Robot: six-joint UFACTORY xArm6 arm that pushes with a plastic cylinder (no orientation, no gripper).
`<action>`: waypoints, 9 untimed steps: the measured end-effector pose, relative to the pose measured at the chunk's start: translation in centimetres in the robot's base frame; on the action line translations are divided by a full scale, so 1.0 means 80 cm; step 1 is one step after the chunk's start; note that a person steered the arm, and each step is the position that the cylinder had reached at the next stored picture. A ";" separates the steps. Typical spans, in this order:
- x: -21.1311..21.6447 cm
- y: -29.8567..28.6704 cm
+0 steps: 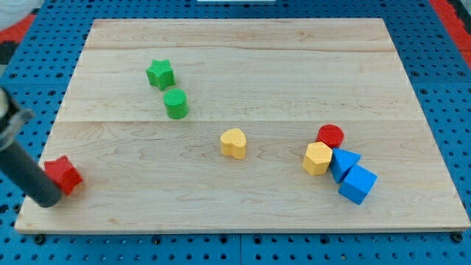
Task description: Move your arm to bottom right
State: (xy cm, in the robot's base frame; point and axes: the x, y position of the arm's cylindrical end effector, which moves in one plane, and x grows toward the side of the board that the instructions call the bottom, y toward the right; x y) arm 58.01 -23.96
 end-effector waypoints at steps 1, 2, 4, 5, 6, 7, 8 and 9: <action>0.032 0.046; 0.013 0.205; 0.048 0.451; 0.045 0.619; 0.031 0.729; 0.031 0.729; -0.015 0.730; -0.058 0.725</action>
State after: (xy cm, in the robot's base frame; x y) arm 53.38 34.05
